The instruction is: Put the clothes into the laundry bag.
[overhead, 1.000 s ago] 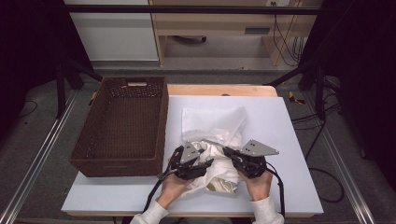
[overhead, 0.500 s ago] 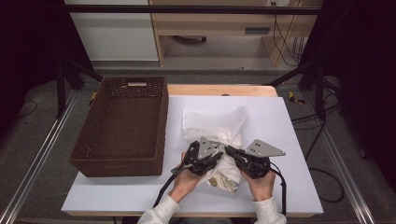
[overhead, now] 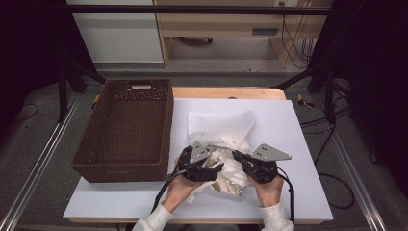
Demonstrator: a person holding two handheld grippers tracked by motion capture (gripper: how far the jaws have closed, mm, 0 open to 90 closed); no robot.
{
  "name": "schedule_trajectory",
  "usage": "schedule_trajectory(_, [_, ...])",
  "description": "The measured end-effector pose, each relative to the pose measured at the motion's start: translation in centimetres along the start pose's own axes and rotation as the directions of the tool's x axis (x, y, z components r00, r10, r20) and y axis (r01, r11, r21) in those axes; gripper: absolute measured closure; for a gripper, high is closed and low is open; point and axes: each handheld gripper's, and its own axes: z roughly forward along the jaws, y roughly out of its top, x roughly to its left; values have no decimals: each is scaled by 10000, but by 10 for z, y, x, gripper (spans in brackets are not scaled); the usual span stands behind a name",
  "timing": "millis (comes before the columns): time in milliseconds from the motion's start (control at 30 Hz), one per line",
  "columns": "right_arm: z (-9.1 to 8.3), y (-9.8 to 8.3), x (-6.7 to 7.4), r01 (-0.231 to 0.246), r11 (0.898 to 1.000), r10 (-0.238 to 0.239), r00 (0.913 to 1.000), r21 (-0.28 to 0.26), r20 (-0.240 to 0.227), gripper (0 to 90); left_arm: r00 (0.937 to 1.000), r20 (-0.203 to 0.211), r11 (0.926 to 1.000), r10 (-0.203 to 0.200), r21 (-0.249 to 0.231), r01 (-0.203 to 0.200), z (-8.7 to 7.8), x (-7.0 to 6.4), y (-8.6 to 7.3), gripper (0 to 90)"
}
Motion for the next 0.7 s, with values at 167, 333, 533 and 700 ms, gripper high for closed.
schedule_trajectory(167, [1,0,-1,-21,10000,21,10000,20,7,890,9997,211,9995,101,281,-107,-12,-8,-24,253])
schedule_trajectory(333, [2,-1,0,-32,9999,32,10000,97,-23,890,9997,223,9961,-106,875,86,24,-7,-34,308])
schedule_trajectory(533, [3,-1,0,-26,9999,27,10000,97,-70,890,9994,276,9996,-213,172,209,22,-5,-27,764])
schedule_trajectory(700, [-2,2,0,3,9999,-5,10000,-123,-98,890,9990,224,9973,394,-632,-379,7,-16,-11,793])
